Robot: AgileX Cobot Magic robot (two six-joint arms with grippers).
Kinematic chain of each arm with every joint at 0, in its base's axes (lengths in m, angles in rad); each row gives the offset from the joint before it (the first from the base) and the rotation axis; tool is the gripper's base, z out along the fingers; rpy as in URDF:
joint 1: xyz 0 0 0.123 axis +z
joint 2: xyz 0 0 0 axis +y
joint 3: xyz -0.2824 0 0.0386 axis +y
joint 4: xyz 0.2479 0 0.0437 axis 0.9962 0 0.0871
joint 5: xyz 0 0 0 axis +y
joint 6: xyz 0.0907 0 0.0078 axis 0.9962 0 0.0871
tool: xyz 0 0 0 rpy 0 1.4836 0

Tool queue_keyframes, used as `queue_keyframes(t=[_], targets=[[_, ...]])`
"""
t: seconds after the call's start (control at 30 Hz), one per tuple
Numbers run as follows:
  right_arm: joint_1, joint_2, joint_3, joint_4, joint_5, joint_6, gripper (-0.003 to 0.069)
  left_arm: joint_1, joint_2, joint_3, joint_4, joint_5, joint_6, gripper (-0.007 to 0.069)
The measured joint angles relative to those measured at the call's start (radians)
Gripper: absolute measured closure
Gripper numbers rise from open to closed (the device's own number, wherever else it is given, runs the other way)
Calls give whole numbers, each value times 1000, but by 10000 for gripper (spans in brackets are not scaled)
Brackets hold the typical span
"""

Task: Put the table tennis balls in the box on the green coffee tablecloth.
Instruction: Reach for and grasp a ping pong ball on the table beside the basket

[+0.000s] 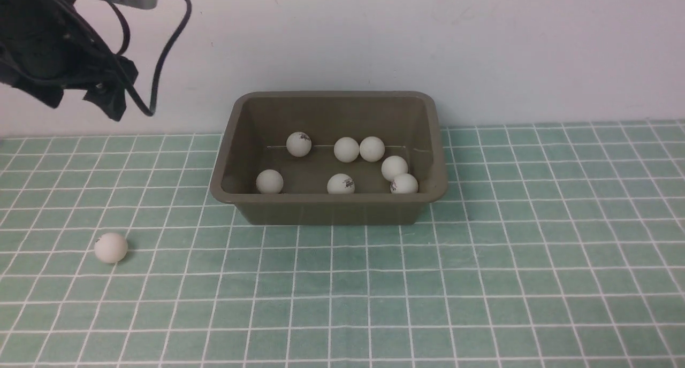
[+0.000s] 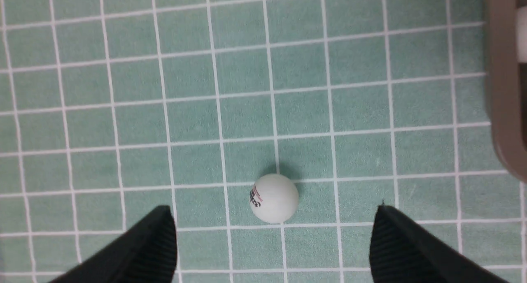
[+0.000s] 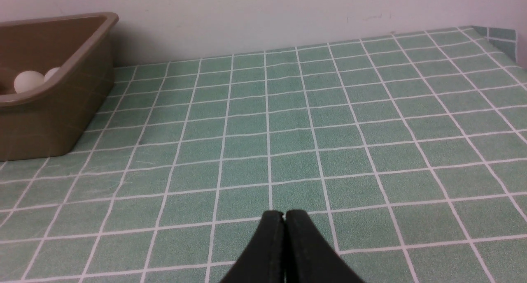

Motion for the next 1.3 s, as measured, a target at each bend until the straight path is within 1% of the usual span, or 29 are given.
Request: queue_keyframes(t=[0.33, 0.7, 1.0, 1.3], targets=[[0, 0, 0, 0, 0, 0, 669, 17, 120, 85, -20, -3, -14, 62], [0, 0, 0, 0, 0, 0, 669, 17, 233, 92, -22, -9, 12, 62], [0, 0, 0, 0, 0, 0, 669, 18, 251, 92, -12, -10, 13, 62], [0, 0, 0, 0, 0, 0, 669, 60, 251, 92, -11, -10, -13, 62]])
